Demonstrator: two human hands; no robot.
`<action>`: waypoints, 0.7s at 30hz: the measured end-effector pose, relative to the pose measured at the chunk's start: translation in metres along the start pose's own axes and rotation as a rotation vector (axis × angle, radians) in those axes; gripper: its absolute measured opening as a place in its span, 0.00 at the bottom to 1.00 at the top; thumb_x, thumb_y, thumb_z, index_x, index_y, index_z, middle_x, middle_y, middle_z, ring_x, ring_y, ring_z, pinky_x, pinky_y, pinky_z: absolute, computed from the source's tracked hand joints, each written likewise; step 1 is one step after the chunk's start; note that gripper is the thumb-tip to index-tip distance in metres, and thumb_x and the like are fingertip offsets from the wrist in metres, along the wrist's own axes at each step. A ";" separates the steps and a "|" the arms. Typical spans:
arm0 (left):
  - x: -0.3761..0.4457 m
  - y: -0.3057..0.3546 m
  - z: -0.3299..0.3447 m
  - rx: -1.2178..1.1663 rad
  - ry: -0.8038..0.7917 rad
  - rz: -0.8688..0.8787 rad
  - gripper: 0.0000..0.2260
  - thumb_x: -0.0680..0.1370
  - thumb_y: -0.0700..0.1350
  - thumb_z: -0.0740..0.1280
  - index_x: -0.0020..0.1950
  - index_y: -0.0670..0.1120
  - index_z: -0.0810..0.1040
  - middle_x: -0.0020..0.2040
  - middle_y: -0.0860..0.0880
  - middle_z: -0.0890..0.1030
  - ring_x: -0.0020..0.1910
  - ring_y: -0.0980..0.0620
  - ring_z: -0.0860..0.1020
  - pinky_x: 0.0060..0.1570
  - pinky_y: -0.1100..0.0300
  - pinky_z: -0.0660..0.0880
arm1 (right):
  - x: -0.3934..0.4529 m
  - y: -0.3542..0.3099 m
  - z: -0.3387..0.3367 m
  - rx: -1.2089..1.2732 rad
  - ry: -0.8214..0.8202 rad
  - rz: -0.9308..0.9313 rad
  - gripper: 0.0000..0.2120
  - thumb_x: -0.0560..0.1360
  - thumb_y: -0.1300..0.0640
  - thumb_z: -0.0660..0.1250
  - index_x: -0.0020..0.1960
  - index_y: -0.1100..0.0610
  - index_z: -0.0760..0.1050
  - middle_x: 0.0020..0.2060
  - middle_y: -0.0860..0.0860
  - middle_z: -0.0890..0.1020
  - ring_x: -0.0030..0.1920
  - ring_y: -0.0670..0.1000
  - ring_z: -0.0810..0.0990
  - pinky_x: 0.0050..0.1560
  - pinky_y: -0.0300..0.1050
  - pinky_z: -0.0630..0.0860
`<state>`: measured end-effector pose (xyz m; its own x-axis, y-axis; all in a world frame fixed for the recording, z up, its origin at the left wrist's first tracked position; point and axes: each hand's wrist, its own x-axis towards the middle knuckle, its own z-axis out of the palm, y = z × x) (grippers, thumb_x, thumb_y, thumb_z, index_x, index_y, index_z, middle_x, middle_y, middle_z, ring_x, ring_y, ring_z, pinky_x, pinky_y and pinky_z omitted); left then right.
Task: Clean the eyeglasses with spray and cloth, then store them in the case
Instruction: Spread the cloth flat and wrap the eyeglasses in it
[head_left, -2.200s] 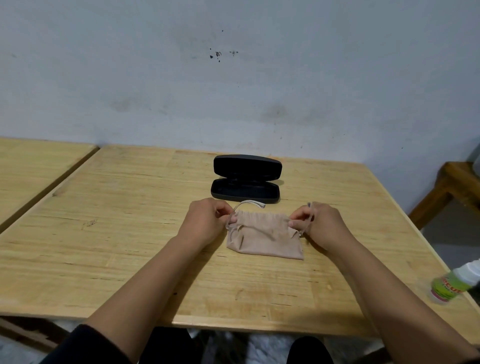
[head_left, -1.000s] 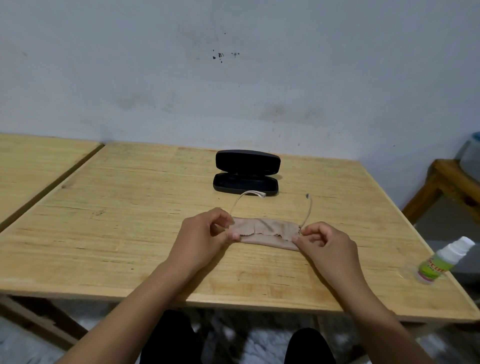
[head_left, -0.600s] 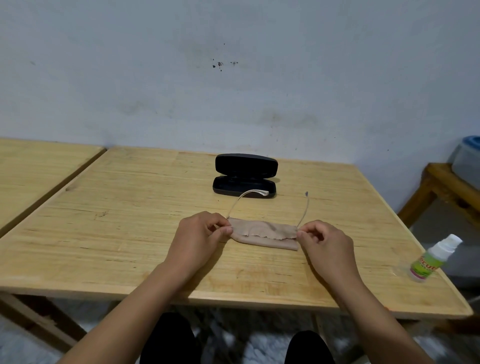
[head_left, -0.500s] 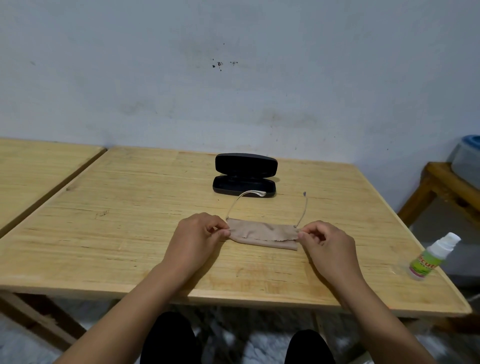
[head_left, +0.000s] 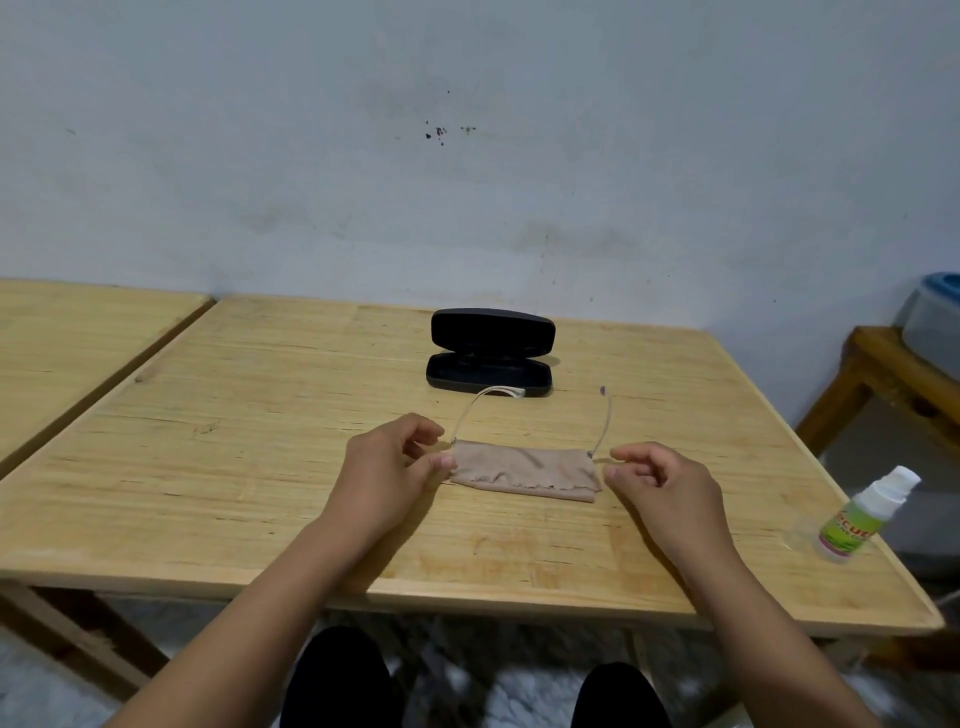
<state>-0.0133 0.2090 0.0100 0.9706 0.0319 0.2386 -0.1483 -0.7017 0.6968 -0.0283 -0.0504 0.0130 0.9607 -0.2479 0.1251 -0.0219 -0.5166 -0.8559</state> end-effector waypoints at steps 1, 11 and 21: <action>0.001 0.001 0.003 -0.018 -0.002 -0.002 0.14 0.70 0.48 0.72 0.55 0.51 0.78 0.43 0.56 0.79 0.40 0.66 0.75 0.37 0.78 0.68 | 0.000 0.001 0.002 0.041 0.016 -0.001 0.08 0.71 0.59 0.71 0.50 0.54 0.81 0.38 0.49 0.83 0.39 0.43 0.78 0.32 0.25 0.70; 0.006 0.006 0.010 -0.139 0.046 -0.079 0.03 0.74 0.45 0.69 0.45 0.52 0.82 0.38 0.59 0.80 0.39 0.65 0.76 0.37 0.82 0.67 | 0.012 -0.007 0.007 0.091 -0.058 -0.075 0.04 0.72 0.58 0.70 0.44 0.50 0.83 0.41 0.41 0.83 0.44 0.38 0.78 0.37 0.20 0.68; 0.011 0.011 0.011 -0.267 0.084 -0.029 0.05 0.74 0.45 0.68 0.46 0.52 0.83 0.41 0.62 0.81 0.43 0.66 0.78 0.40 0.80 0.68 | 0.021 -0.003 0.013 -0.018 -0.198 -0.143 0.04 0.71 0.58 0.71 0.42 0.50 0.83 0.39 0.43 0.83 0.42 0.39 0.79 0.39 0.22 0.70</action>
<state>-0.0023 0.1939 0.0131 0.9577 0.1160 0.2635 -0.1762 -0.4878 0.8550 -0.0044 -0.0431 0.0112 0.9898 -0.0070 0.1420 0.1148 -0.5497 -0.8274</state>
